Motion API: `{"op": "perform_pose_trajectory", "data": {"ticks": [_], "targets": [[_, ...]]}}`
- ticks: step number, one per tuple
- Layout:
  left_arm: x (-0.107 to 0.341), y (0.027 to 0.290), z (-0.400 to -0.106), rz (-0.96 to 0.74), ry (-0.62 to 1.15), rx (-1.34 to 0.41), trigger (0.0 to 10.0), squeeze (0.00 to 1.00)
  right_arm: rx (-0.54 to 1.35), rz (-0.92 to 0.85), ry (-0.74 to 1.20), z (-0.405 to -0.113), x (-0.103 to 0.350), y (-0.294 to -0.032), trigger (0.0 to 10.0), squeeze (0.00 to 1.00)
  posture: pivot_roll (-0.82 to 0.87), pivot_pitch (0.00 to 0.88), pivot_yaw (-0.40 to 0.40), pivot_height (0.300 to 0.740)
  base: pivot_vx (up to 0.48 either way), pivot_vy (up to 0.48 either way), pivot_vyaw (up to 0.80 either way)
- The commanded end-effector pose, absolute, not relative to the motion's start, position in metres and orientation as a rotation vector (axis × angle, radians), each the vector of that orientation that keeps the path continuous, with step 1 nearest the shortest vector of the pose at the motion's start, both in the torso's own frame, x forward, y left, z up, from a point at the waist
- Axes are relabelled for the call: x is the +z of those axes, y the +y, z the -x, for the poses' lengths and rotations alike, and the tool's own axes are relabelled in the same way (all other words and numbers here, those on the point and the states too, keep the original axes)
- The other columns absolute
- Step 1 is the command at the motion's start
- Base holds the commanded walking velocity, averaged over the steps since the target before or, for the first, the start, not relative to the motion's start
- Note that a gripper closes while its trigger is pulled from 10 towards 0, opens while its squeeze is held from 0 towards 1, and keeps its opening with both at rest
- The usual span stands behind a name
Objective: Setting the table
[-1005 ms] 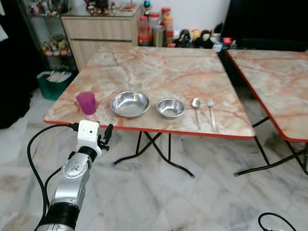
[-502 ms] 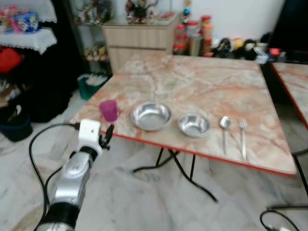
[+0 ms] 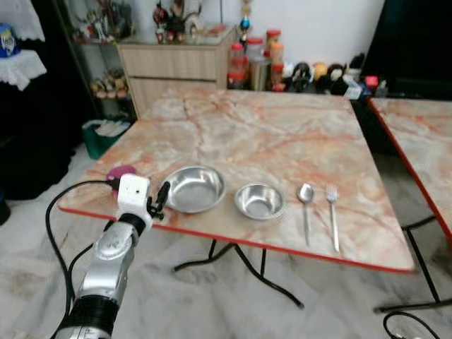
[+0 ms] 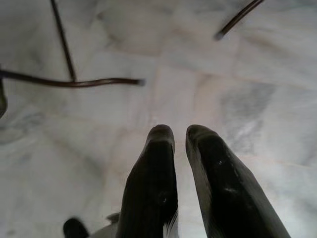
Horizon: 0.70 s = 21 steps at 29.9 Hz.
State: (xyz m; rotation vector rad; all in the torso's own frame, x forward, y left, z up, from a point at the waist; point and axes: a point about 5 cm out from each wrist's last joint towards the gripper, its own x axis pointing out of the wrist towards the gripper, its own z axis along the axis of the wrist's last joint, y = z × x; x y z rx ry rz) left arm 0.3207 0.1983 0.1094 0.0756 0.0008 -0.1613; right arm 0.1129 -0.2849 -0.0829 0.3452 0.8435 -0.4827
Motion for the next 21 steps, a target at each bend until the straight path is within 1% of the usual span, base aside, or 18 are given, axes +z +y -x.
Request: {"op": "perform_pose_trajectory", "data": {"ticks": [1,4,6,9,10,20,21], "targets": [[0.109,0.194,-0.323,-0.029,0.024,-0.176,10.0,0.00,-0.496,-0.338,0.843,-0.111,-0.081,-0.290,10.0,0.00,0.09,0.019,-0.005,0.740,0.000,0.000,0.00],[0.109,0.195,-0.324,0.035,0.048,-0.170,10.0,0.00,-0.496,-0.338,0.842,-0.111,-0.081,-0.290,10.0,0.00,0.09,0.029,-0.004,0.740,0.000,0.000,0.00],[0.113,0.197,-0.327,0.124,0.073,-0.150,10.0,0.00,-0.494,-0.339,0.842,-0.112,-0.081,-0.290,10.0,0.00,0.10,0.039,-0.003,0.740,0.000,0.000,0.00],[0.116,0.198,-0.328,0.147,0.078,-0.145,10.0,0.00,-0.493,-0.338,0.843,-0.112,-0.081,-0.290,10.0,0.00,0.10,0.039,-0.003,0.740,0.000,0.000,0.00],[0.117,0.199,-0.329,0.160,0.081,-0.142,10.0,1.00,-0.492,-0.338,0.844,-0.112,-0.081,-0.290,10.0,0.00,0.10,0.047,-0.003,0.740,0.000,0.000,0.00],[0.129,0.199,-0.335,0.379,0.132,-0.137,10.0,1.00,-0.492,-0.346,0.847,-0.111,-0.082,-0.289,10.0,0.00,0.10,0.060,0.014,0.740,0.000,0.000,0.00],[0.131,0.196,-0.337,0.434,0.157,-0.140,10.0,1.00,-0.492,-0.348,0.848,-0.110,-0.082,-0.288,10.0,0.00,0.10,0.060,0.018,0.740,0.000,0.000,0.00]]}}
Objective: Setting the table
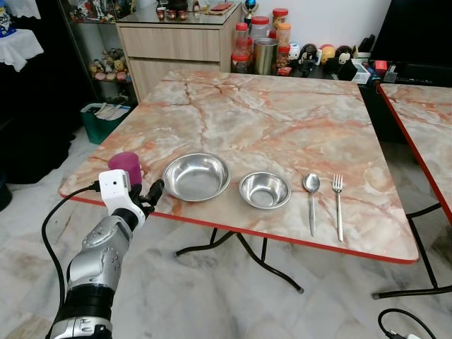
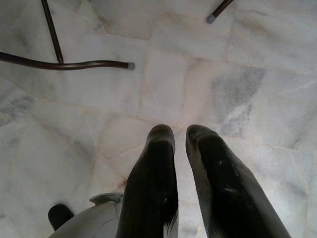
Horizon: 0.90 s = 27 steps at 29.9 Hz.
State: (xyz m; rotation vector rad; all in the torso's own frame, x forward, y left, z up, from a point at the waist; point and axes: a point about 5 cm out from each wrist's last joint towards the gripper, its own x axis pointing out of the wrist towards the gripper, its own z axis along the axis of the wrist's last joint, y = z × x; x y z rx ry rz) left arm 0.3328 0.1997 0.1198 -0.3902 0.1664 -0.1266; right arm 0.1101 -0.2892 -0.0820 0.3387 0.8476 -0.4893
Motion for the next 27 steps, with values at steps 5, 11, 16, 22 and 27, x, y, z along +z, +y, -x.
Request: {"op": "perform_pose_trajectory", "data": {"ticks": [5,11,16,22,27], "targets": [[0.132,0.189,-0.343,0.507,0.221,-0.136,10.0,1.00,-0.493,-0.354,0.847,-0.110,-0.083,-0.287,10.0,0.00,0.10,0.062,0.027,0.740,0.000,0.000,0.00],[0.135,0.179,-0.351,0.540,0.291,-0.138,10.0,0.00,-0.495,-0.356,0.848,-0.111,-0.083,-0.286,10.0,0.00,0.10,0.064,0.030,0.740,0.000,0.000,0.00],[0.134,0.178,-0.356,0.546,0.339,-0.097,10.0,0.00,-0.497,-0.358,0.847,-0.110,-0.083,-0.286,10.0,0.00,0.10,0.059,0.033,0.740,0.000,0.000,0.00],[0.131,0.182,-0.357,0.525,0.381,-0.046,10.0,0.00,-0.497,-0.359,0.845,-0.111,-0.083,-0.286,10.0,0.00,0.10,0.048,0.032,0.740,0.000,0.000,0.00],[0.131,0.188,-0.356,0.524,0.385,-0.021,10.0,0.00,-0.496,-0.357,0.844,-0.111,-0.083,-0.286,10.0,0.00,0.11,0.047,0.033,0.740,0.000,0.000,0.00]]}}
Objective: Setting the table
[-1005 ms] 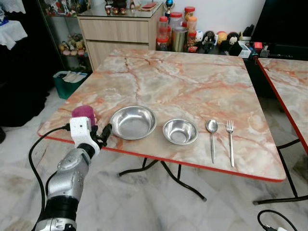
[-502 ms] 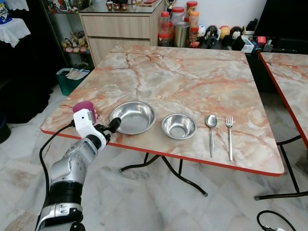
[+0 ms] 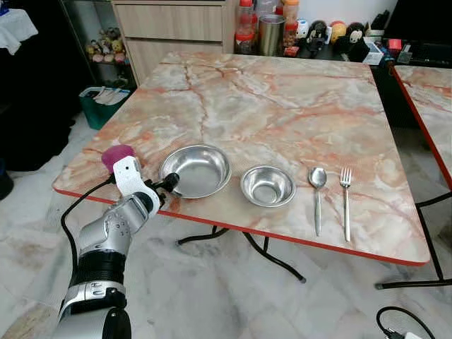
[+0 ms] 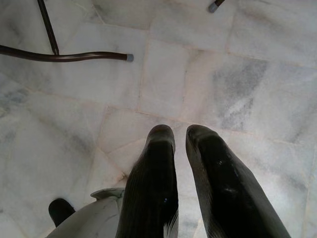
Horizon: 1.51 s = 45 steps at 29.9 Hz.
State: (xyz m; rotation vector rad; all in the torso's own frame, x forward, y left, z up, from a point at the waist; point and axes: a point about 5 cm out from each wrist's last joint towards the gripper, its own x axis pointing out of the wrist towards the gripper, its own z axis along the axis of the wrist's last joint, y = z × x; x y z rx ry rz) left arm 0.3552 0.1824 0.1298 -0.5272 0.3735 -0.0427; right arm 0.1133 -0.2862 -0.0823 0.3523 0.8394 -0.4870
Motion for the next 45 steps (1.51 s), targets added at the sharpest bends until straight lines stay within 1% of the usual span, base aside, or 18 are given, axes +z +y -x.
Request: {"op": "perform_pose_trajectory", "data": {"ticks": [1,29,45], "targets": [[0.130,0.189,-0.356,0.534,0.390,-0.012,10.0,0.00,-0.495,-0.358,0.844,-0.111,-0.083,-0.285,10.0,0.00,0.11,0.048,0.033,0.740,0.000,0.000,0.00],[0.129,0.177,-0.372,0.632,0.384,0.009,10.0,0.00,-0.504,-0.359,0.840,-0.111,-0.083,-0.286,10.0,0.00,0.09,0.058,0.035,0.740,0.000,0.000,0.00],[0.128,0.156,-0.382,0.673,0.393,-0.019,10.0,0.00,-0.510,-0.363,0.838,-0.111,-0.083,-0.285,10.0,0.00,0.08,0.058,0.041,0.740,0.000,0.000,0.00]]}}
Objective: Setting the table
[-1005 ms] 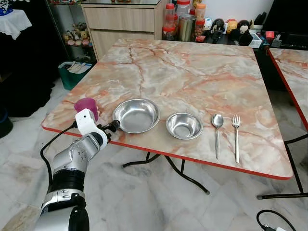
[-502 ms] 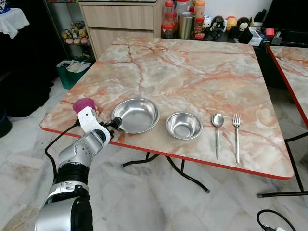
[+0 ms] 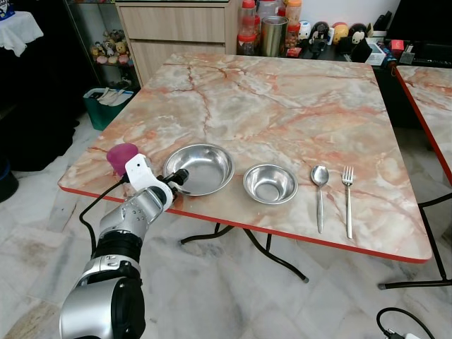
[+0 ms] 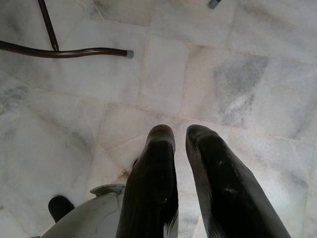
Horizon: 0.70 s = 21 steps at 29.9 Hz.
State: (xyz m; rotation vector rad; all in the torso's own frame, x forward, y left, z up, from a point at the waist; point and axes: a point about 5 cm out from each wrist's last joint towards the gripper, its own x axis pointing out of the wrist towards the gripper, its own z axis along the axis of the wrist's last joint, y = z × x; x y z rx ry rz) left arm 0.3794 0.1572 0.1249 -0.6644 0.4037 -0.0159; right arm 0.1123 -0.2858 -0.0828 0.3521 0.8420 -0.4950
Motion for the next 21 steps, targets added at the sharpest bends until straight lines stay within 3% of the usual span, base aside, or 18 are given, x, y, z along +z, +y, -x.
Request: {"op": "perform_pose_trajectory", "data": {"ticks": [1,21], "targets": [[0.1280,0.1552,-0.3821,0.673,0.393,-0.019,10.0,0.00,-0.510,-0.363,0.838,-0.1109,-0.0833,-0.2854,10.0,0.00,0.08,0.058,0.041,0.740,0.000,0.000,0.00],[0.1253,0.1472,-0.3869,0.737,0.386,0.027,10.0,0.00,-0.507,-0.361,0.834,-0.1106,-0.0831,-0.2858,10.0,0.00,0.07,0.061,0.040,0.740,0.000,0.000,0.00]]}}
